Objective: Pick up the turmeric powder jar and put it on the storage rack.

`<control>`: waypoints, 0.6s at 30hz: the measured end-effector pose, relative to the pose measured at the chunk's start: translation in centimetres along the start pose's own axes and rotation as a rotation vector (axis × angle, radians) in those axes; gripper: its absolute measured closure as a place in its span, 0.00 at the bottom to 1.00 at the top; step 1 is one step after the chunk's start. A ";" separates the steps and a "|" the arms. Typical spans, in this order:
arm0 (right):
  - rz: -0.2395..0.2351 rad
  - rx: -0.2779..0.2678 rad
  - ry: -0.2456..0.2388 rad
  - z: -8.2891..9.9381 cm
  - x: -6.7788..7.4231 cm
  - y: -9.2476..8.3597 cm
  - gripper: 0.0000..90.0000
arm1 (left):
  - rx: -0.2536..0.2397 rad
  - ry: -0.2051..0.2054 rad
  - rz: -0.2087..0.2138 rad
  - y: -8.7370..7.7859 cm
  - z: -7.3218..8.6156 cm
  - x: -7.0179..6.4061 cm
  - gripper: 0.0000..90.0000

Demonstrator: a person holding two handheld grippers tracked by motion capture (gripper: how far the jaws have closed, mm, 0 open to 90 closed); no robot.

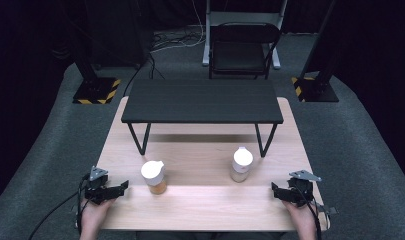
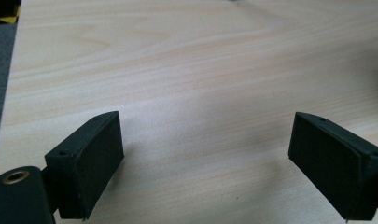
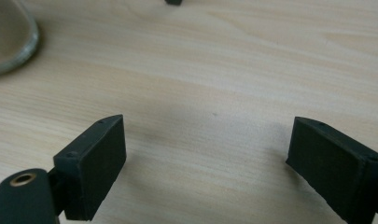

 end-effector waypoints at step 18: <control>0.008 0.007 0.001 -0.1 0.2 0.3 0.03 | 0.023 0.042 -0.036 0.5 -0.4 -1.0 0.04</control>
Point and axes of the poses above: each handheld gripper's, and its own axes: y roughly forward along the jaws, z roughly out of its underside, x roughly to its left, the point moved 3 cm from there along y, roughly forward along the jaws, and after that the axes turned 10 degrees about y, right-handed, at the moved point
